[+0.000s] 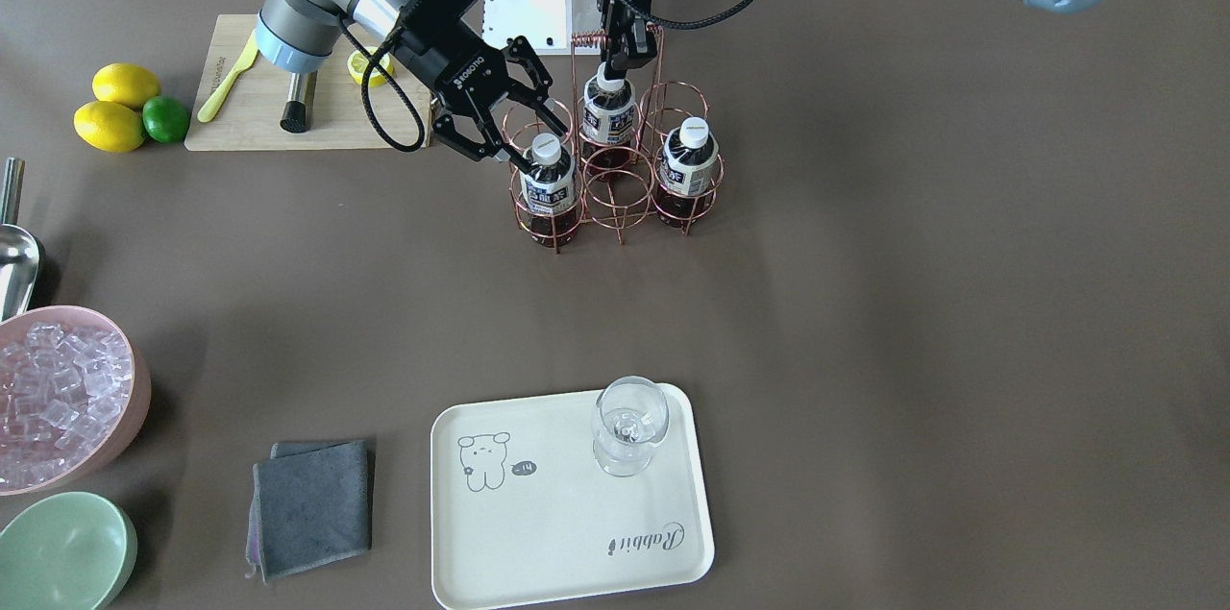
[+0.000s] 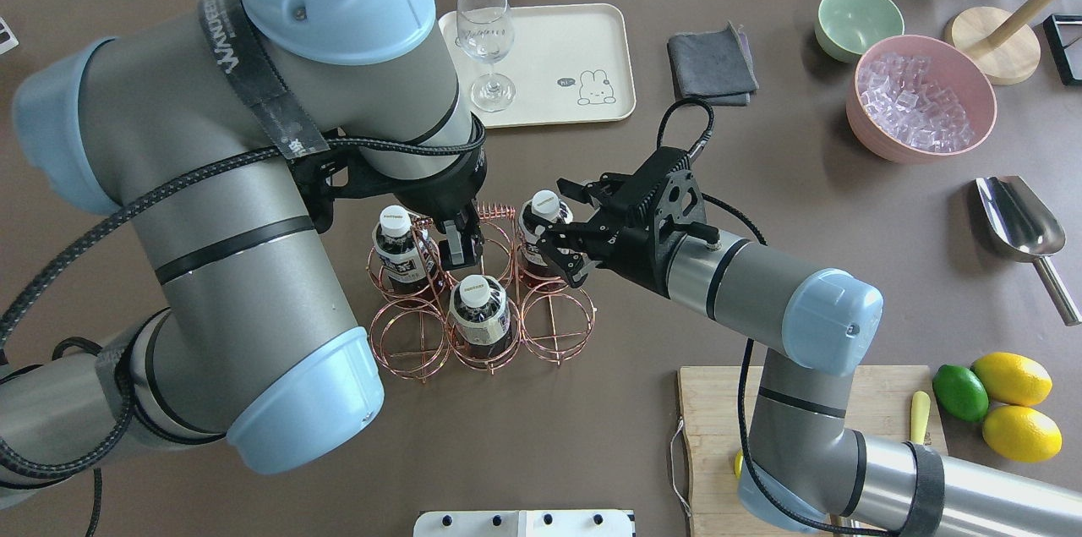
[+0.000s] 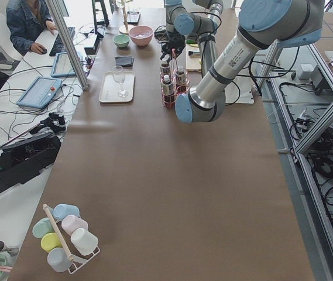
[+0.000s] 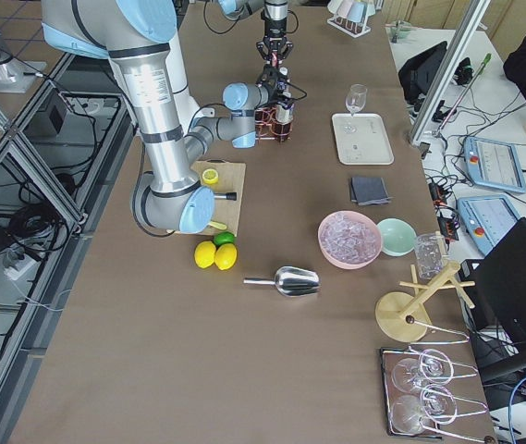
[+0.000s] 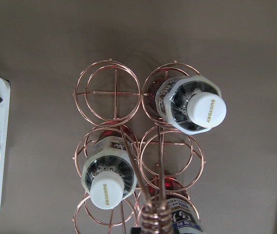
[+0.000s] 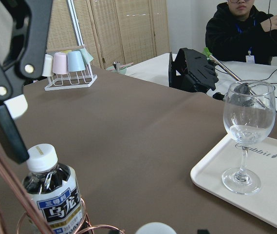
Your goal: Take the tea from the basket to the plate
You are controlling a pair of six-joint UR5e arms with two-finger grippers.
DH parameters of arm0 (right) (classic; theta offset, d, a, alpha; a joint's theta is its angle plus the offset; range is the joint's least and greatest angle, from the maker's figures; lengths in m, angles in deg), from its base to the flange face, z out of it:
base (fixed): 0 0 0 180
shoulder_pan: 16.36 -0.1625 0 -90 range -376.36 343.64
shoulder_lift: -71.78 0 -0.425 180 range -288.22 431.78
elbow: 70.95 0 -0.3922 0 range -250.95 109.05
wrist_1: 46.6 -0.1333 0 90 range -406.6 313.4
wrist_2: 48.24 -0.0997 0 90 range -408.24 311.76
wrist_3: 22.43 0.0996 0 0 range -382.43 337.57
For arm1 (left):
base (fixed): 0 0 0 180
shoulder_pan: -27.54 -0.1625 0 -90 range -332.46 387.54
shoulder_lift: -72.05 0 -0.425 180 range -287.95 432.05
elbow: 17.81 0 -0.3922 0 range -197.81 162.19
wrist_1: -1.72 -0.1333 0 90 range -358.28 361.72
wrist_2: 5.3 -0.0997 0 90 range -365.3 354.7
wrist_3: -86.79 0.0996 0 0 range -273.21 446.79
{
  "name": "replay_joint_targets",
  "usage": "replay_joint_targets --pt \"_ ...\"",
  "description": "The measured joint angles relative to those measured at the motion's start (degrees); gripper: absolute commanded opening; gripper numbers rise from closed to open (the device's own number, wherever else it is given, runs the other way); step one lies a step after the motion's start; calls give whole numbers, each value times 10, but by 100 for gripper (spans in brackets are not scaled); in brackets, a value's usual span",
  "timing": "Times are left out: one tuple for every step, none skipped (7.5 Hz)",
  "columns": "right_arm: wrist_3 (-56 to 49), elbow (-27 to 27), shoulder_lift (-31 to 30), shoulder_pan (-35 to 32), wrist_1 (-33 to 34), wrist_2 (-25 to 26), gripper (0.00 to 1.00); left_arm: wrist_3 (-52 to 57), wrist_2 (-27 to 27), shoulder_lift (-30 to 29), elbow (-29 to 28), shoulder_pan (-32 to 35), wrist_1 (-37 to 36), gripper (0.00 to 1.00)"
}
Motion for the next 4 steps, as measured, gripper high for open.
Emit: replay_joint_targets --pt "0 0 4 0 4 1 51 0 0 0 0 0 0 0" --pt "1 0 7 0 8 1 34 0 0 0 0 0 0 0" --pt "1 0 10 0 11 1 25 0 0 0 0 0 0 0" --pt "1 0 11 0 12 1 17 0 0 0 0 0 1 0"
